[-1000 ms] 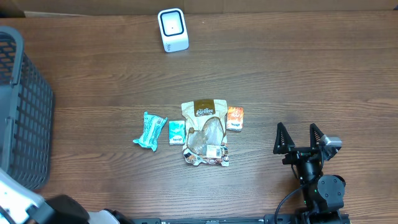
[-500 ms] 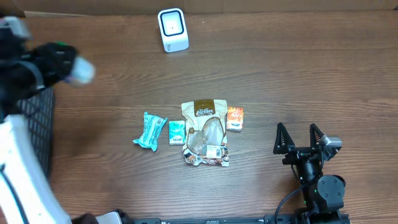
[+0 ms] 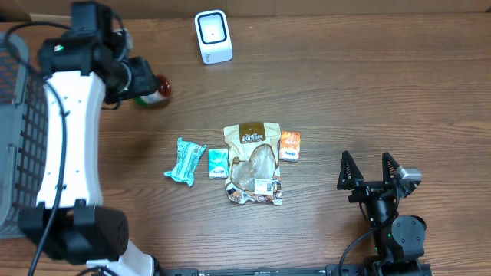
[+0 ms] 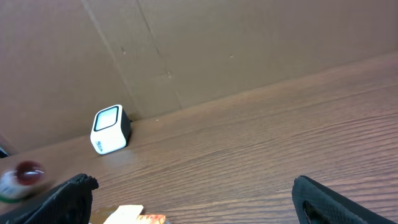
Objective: Scan the item barcode
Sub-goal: 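Lift the Knorr jar out and carry it toward the scanner, then set the Knorr jar down left of the scanner and adjust it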
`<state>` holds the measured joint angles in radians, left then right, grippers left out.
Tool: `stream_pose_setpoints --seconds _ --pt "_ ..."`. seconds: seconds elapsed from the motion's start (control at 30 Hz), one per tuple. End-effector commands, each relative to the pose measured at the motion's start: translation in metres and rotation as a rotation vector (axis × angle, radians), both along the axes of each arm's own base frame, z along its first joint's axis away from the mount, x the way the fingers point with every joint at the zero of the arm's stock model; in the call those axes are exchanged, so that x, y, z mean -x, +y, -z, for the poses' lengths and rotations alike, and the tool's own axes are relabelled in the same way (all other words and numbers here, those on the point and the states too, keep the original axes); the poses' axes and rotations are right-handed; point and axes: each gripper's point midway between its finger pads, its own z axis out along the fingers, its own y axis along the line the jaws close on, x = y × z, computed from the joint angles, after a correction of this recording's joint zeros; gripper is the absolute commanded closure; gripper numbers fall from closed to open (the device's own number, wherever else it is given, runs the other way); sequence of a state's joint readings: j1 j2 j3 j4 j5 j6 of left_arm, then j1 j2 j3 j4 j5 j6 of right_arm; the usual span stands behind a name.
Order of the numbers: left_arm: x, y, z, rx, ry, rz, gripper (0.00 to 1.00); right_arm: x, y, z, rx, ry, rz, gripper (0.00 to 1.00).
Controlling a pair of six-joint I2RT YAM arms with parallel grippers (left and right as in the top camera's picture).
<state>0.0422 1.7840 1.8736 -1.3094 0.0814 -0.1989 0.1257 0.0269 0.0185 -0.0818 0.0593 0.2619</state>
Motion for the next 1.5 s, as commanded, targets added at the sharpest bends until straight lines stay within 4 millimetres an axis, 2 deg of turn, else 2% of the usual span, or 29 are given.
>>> stream_pose_setpoints --seconds 0.0,0.1,0.3,0.37,0.47,0.53,0.63,0.67,0.9,1.03,1.23,1.47 --pt "-0.008 -0.003 0.02 -0.049 0.047 0.034 0.45 0.0 -0.001 0.002 -0.001 -0.002 0.004 0.0" --pt "-0.011 -0.004 0.028 -0.051 0.063 0.036 0.45 0.0 -0.001 0.002 -0.001 -0.003 0.004 0.0" --pt "-0.024 -0.003 0.025 -0.054 0.012 0.036 0.44 0.0 -0.001 0.002 -0.001 -0.003 0.004 0.0" --pt "-0.036 -0.001 0.021 -0.077 -0.04 0.046 0.41 0.0 -0.001 0.002 -0.001 -0.003 0.004 0.0" --pt "-0.069 0.009 0.012 -0.148 -0.165 0.061 0.32 0.0 -0.001 0.002 -0.001 -0.003 0.004 0.0" --pt "-0.09 0.009 0.015 -0.163 -0.224 0.082 0.29 0.0 -0.001 0.002 -0.001 -0.003 0.004 0.0" --pt "-0.109 0.007 0.032 -0.155 -0.237 0.087 0.29 0.0 -0.001 0.002 -0.001 -0.003 0.004 0.0" --pt "-0.113 0.005 0.043 -0.144 -0.224 0.094 0.29 0.0 -0.001 0.002 -0.001 -0.003 0.004 0.0" --pt "-0.12 -0.002 0.124 -0.161 -0.082 0.277 0.3 0.0 -0.001 0.002 -0.001 -0.003 0.004 0.0" --pt "-0.122 -0.002 0.152 -0.174 -0.041 0.327 0.3 0.0 -0.001 0.002 -0.001 -0.003 0.004 0.0" --pt "-0.141 -0.002 0.146 -0.189 -0.119 0.327 0.27 0.0 -0.001 0.002 -0.001 -0.003 0.004 0.0" --pt "-0.148 0.005 0.142 -0.272 -0.15 0.426 0.25 0.0 -0.001 0.002 -0.001 -0.002 0.004 0.0"
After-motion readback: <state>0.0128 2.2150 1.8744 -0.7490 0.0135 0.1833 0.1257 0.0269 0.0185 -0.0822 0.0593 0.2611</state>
